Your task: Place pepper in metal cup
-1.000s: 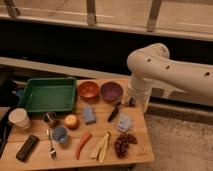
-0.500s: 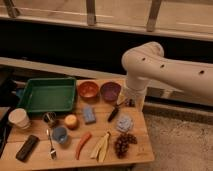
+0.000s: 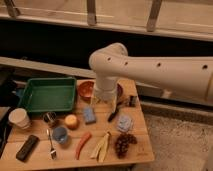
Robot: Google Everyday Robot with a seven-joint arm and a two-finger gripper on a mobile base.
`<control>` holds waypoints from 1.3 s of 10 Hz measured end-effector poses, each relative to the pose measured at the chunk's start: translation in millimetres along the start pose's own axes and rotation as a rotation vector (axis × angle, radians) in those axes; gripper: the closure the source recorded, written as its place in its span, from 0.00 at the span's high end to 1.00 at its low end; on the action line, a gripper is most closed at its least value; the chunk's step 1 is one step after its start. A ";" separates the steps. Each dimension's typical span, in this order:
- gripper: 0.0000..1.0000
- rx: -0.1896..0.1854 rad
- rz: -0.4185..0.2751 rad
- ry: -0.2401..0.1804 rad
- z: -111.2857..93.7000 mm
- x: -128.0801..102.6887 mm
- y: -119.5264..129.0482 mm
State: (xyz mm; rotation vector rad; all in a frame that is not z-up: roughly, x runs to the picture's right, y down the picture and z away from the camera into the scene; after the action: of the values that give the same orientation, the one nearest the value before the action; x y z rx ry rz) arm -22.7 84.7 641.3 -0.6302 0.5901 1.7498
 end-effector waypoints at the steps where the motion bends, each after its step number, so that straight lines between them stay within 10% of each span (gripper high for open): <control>1: 0.65 -0.010 -0.036 0.011 3.8 8.8 13.9; 6: 0.65 -0.007 -0.031 0.022 7.1 9.5 9.6; 13: 0.65 -0.173 -0.037 0.268 113.2 47.7 44.9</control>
State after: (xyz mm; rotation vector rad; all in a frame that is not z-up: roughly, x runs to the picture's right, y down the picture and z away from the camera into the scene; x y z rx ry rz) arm -90.1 183.1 695.0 -1.0017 0.6089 1.7056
